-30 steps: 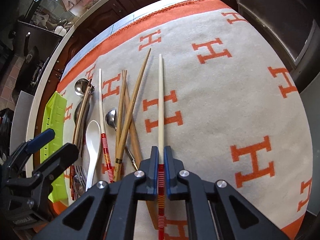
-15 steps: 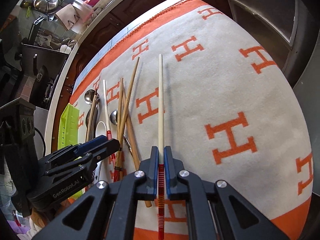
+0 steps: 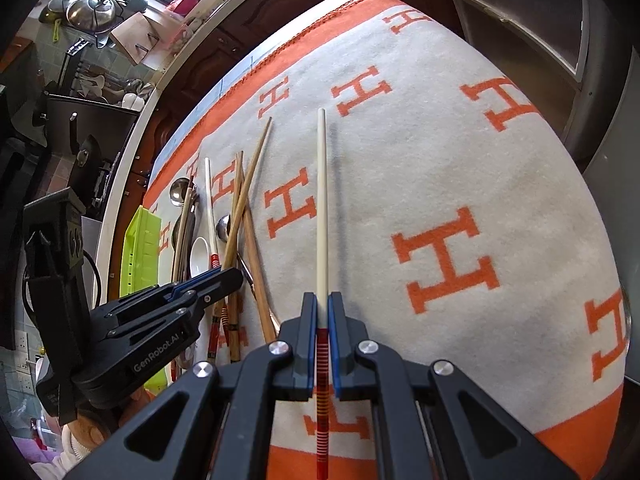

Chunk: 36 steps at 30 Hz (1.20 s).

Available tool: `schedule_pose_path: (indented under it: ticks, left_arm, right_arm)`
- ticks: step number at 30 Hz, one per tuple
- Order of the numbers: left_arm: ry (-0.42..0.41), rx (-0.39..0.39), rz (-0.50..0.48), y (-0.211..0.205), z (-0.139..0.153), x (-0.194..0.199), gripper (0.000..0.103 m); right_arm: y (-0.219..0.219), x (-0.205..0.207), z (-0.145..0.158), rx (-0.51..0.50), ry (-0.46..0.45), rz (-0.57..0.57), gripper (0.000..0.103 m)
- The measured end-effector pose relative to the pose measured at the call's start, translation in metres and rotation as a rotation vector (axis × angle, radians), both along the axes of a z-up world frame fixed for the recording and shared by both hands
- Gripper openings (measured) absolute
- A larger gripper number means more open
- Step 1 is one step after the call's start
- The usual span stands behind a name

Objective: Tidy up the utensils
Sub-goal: 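Grasp a red-striped white chopstick with the right tool while the left tool grasps a wooden chopstick, then carry both chopsticks over the green tray and open both tools to drop them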

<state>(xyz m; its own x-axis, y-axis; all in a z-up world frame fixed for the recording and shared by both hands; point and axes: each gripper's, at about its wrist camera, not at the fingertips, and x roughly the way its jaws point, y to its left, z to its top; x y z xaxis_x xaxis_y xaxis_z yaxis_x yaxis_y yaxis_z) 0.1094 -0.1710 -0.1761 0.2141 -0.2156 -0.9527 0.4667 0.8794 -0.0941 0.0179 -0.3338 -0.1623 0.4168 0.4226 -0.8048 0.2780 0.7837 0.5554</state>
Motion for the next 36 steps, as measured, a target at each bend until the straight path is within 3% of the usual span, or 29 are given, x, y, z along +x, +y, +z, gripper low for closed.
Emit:
schedule_pose_path:
  ticks: [23, 29, 36]
  left_arm:
    - [0.032, -0.111, 0.064, 0.061, 0.022, -0.020, 0.004]
    - [-0.044, -0.119, 0.091, 0.076, 0.044, -0.030, 0.004]
    - [-0.158, -0.125, 0.187, 0.134, 0.093, -0.037, 0.004]
  right_arm:
    - [0.046, -0.008, 0.033, -0.036, -0.045, 0.081, 0.006]
    - [0.061, -0.010, 0.041, -0.050, -0.049, 0.110, 0.006]
    - [0.091, -0.005, 0.063, -0.072, -0.081, 0.192, 0.006]
